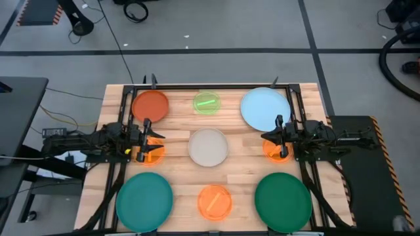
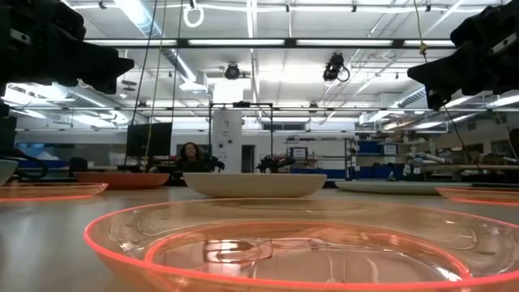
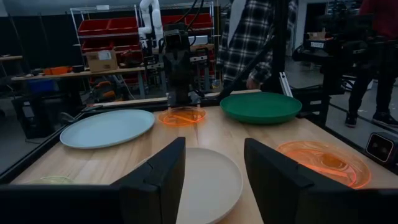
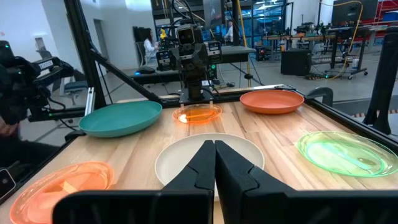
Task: Stack plastic plates
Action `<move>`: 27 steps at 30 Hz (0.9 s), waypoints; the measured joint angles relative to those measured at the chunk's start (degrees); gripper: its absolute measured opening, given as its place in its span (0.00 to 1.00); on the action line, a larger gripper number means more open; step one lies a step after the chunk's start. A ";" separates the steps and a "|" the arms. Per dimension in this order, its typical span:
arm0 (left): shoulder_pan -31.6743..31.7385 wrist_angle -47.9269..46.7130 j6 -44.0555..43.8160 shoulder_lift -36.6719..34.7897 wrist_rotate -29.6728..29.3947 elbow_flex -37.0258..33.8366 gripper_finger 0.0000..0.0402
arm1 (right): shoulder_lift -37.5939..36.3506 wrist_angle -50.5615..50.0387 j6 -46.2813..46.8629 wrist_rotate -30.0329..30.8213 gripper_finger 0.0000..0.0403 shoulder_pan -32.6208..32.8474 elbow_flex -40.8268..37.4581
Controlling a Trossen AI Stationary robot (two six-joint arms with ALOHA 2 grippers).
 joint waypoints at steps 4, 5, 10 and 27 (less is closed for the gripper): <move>0.00 0.00 0.00 0.00 0.00 0.02 0.43 | -0.01 -0.01 -0.01 -0.01 0.03 0.00 0.00; 0.00 0.01 0.00 -0.02 0.00 0.01 0.43 | 0.00 0.01 0.00 0.00 0.03 0.00 -0.01; 0.00 0.01 0.00 0.00 0.00 0.02 0.43 | 0.01 -0.01 -0.02 -0.02 0.03 0.00 0.00; 0.00 0.00 0.00 -0.02 0.00 0.01 0.43 | 0.00 -0.28 -23.02 1.16 0.03 -0.05 -0.02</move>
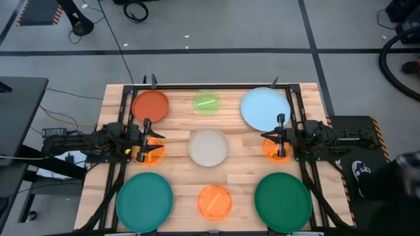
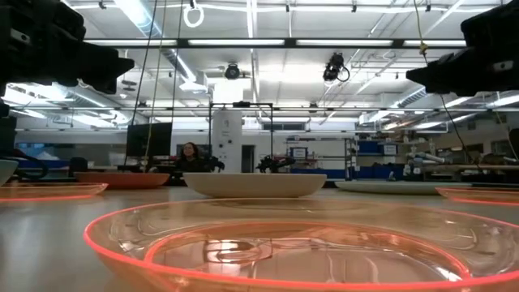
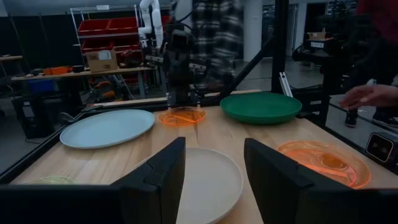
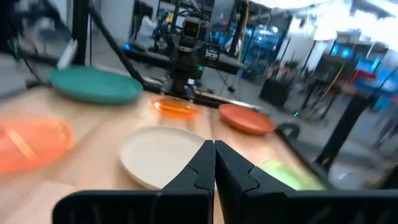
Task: Stack plastic plates
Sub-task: Stack the gray plate on top of the orange plate
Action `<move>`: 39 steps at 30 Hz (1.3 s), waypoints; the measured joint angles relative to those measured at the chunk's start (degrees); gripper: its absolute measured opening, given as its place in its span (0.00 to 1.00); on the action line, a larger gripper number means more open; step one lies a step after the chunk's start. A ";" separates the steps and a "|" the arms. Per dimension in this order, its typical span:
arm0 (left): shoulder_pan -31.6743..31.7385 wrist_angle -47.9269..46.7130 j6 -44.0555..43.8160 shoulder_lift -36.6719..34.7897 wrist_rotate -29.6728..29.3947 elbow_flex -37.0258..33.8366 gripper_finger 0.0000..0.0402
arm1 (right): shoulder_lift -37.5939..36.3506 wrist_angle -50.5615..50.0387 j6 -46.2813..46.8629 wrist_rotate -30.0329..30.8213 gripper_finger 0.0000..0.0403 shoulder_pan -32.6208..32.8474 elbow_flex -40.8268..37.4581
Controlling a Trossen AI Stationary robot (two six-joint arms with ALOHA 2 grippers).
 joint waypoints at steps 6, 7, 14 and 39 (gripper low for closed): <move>-0.01 -0.01 0.00 0.02 0.00 0.01 0.43 | 0.01 0.14 -2.33 0.13 0.03 0.01 0.02; -0.02 -0.01 0.00 0.00 0.00 -0.01 0.43 | 0.00 0.15 -2.35 0.13 0.03 0.00 0.02; -0.02 -0.01 0.00 0.02 0.00 -0.01 0.43 | 0.00 8.46 -8.76 0.12 0.03 -0.08 0.02; -0.01 -0.01 0.00 0.00 0.00 0.01 0.43 | 41.95 30.81 16.83 6.37 0.03 14.27 13.54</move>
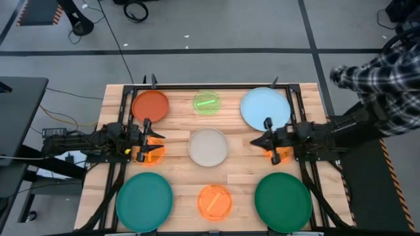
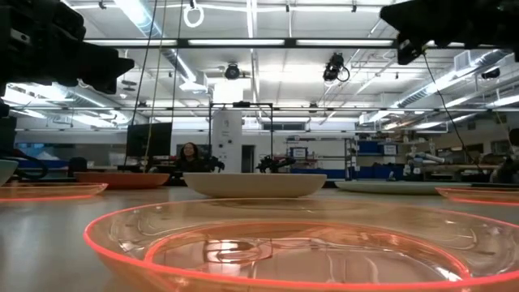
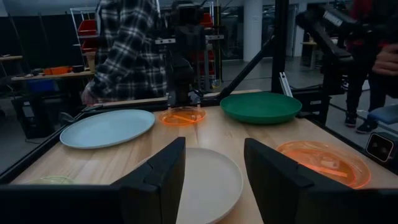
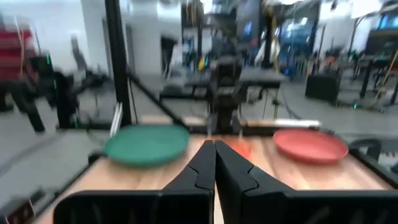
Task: Stack plastic plates
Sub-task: Stack the gray plate on top of the orange plate
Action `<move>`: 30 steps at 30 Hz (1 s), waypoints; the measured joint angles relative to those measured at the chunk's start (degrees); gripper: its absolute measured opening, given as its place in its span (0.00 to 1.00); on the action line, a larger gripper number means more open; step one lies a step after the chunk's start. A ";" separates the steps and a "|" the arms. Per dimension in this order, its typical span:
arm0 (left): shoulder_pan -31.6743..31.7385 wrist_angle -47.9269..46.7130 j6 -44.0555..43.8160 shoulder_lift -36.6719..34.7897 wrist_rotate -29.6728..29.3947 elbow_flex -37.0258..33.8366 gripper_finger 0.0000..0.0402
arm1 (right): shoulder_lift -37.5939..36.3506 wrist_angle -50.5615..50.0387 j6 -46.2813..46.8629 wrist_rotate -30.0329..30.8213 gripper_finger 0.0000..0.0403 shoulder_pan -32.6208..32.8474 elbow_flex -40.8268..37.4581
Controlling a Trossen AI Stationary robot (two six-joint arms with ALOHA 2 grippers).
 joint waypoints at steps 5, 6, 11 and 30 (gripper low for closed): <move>0.01 0.00 0.00 0.00 0.00 -0.02 0.43 | 13.19 -0.03 0.05 3.14 0.07 2.56 6.30; -0.01 0.00 0.00 0.00 0.00 0.00 0.43 | 15.24 -0.15 0.21 3.19 0.09 2.99 7.38; 0.01 0.00 0.00 0.00 0.00 -0.02 0.43 | 24.52 -9.74 0.25 3.76 0.24 5.49 16.03; -0.05 17.11 -2.78 0.03 0.33 -0.01 0.43 | 46.86 -43.65 -9.33 6.20 0.51 4.27 37.94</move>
